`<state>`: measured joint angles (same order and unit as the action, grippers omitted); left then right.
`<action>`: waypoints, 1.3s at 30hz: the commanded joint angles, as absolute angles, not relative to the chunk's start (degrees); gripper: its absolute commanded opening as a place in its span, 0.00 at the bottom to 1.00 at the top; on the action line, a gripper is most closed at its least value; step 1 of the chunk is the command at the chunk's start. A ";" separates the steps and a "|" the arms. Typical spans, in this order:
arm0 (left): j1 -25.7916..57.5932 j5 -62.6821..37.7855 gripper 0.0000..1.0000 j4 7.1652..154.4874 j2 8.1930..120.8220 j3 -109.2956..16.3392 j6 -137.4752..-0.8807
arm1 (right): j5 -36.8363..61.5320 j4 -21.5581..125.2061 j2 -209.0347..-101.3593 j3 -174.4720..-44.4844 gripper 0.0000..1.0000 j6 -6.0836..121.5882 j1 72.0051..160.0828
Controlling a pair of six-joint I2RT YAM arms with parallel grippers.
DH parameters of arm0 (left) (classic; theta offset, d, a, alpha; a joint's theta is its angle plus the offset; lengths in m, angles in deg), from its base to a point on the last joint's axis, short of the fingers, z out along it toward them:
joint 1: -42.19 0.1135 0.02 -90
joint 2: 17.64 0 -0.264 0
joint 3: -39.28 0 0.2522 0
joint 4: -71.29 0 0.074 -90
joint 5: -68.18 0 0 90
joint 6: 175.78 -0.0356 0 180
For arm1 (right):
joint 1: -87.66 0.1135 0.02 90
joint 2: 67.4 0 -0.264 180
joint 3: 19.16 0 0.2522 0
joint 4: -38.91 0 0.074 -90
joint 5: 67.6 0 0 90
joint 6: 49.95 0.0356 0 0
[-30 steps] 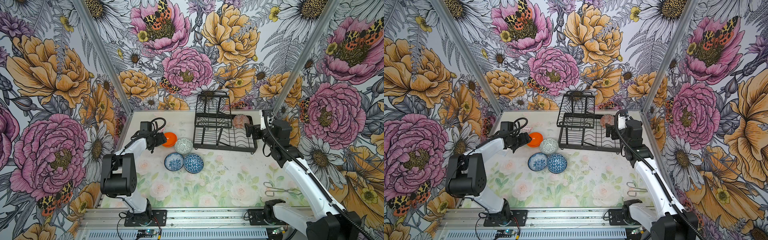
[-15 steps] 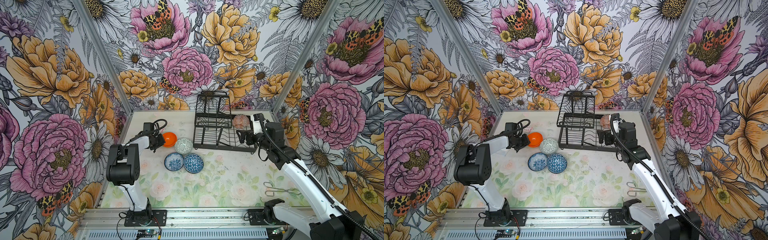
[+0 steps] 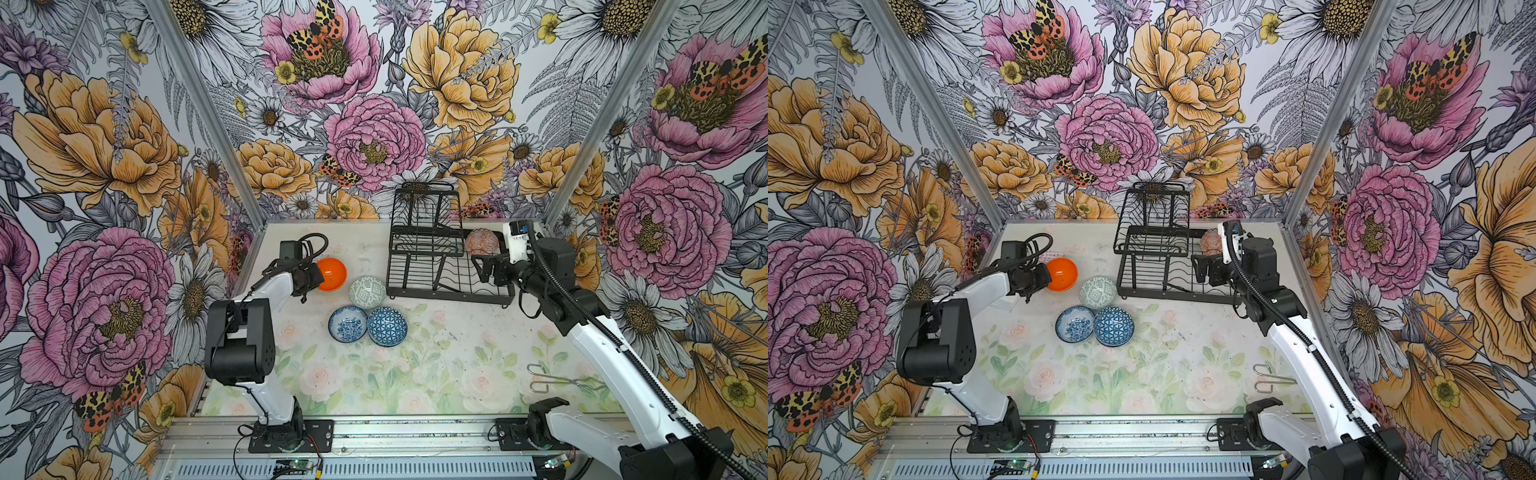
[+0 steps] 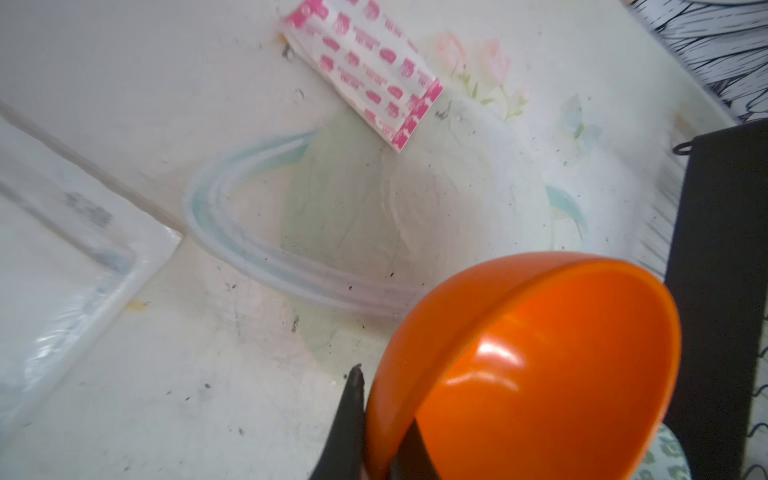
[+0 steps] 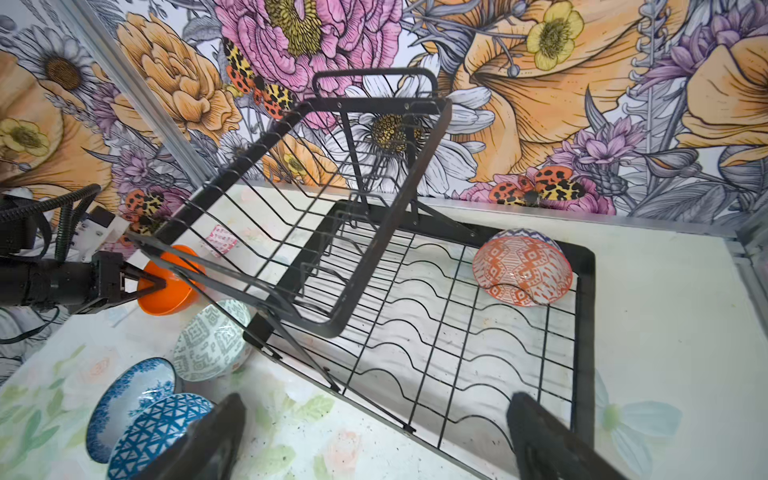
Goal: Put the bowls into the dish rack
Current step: 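Grasp the orange bowl with the left gripper and lift it, then hand the orange bowl from the left gripper to the right gripper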
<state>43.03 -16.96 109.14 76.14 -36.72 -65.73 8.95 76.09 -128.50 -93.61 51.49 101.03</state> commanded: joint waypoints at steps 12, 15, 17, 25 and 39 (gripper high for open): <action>13.77 -41.81 0.00 124.41 61.69 -60.64 -76.19 | -0.45 75.81 -139.05 -111.98 0.99 60.30 116.78; 10.31 -41.66 0.00 125.04 62.43 -62.68 -75.95 | 1.72 75.38 -140.62 -114.16 0.98 60.77 119.28; 8.40 -40.75 0.00 125.29 62.89 -63.77 -75.12 | 3.05 75.16 -141.74 -115.20 0.98 60.60 120.43; 2.32 -42.94 0.00 126.28 64.52 -66.27 -74.89 | 10.86 75.51 -147.13 -118.29 0.84 63.24 122.20; -0.32 -42.77 0.00 125.25 62.63 -67.21 -75.30 | 14.49 76.33 -150.36 -118.93 0.20 64.14 122.30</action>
